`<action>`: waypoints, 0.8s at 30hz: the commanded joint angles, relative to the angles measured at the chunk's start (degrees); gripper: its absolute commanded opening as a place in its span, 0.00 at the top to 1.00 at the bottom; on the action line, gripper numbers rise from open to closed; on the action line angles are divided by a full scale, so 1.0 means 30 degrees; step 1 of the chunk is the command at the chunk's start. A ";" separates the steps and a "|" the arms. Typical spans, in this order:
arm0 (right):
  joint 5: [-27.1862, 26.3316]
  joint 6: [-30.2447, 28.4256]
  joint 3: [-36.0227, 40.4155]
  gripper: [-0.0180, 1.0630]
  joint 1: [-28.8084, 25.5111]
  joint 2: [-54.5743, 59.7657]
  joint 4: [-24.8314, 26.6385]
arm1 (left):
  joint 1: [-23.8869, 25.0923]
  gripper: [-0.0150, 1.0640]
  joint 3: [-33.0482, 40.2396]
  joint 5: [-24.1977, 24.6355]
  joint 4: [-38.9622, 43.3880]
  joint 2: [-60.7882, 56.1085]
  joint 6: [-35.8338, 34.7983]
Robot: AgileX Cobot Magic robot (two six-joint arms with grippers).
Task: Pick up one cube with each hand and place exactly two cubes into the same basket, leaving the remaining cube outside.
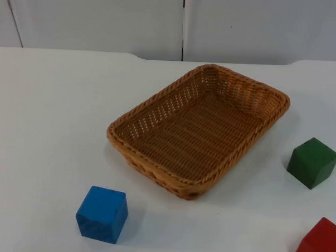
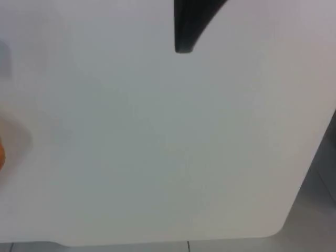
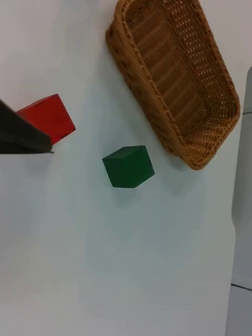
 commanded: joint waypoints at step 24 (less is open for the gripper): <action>-0.1358 -0.0416 -0.2267 0.01 -0.0109 0.4220 0.0277 | 0.0055 0.01 -0.1579 -0.0274 -0.1356 0.2238 -0.0102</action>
